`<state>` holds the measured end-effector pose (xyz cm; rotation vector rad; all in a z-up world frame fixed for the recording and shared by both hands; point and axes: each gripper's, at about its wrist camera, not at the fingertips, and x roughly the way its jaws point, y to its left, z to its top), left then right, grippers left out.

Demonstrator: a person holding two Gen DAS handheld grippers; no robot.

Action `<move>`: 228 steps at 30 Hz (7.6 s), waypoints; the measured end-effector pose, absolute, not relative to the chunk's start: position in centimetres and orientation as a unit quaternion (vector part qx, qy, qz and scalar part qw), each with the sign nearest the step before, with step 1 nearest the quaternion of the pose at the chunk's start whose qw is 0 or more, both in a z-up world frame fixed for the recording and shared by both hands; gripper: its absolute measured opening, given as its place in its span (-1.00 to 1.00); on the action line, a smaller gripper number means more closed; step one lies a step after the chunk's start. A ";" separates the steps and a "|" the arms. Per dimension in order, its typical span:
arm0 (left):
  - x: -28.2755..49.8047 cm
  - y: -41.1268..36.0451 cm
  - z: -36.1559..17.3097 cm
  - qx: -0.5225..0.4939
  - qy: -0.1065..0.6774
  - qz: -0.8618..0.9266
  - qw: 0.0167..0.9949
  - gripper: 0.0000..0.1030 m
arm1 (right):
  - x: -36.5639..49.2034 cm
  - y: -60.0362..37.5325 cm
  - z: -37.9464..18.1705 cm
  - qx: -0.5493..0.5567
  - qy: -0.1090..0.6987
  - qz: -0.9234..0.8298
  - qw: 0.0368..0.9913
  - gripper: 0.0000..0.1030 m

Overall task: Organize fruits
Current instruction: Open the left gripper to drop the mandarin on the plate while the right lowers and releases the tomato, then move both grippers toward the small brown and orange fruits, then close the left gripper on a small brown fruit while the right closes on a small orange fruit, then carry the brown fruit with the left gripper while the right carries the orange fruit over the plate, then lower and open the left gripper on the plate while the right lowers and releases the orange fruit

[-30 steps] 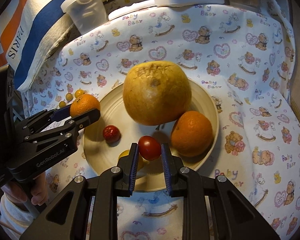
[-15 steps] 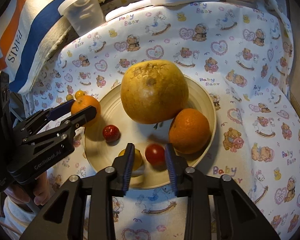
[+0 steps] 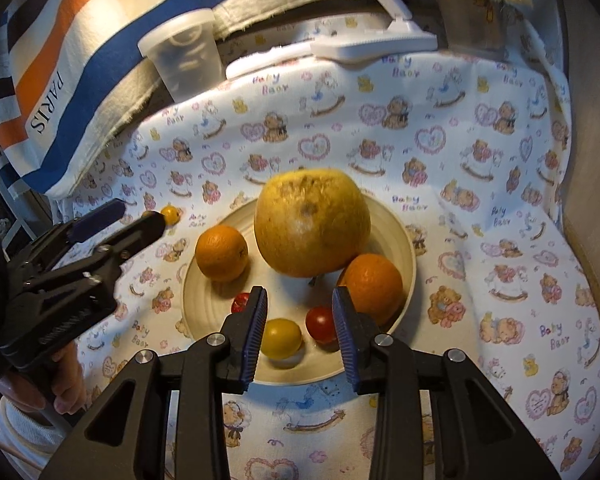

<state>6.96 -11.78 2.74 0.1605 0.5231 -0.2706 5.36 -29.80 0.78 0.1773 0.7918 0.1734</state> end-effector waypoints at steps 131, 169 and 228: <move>16.9 6.2 -2.1 -0.040 0.358 -0.034 0.932 -0.61 | 20.7 -8.1 -3.1 0.027 0.420 0.158 0.893 -0.47; 8.4 -4.7 3.3 0.041 0.271 -0.152 0.950 -0.60 | 5.7 -25.8 2.6 0.031 0.310 0.089 0.946 -0.47; 7.8 -12.2 -0.3 0.068 0.324 -0.191 0.924 -0.69 | 7.1 -27.8 0.2 0.078 0.399 0.123 0.906 -0.47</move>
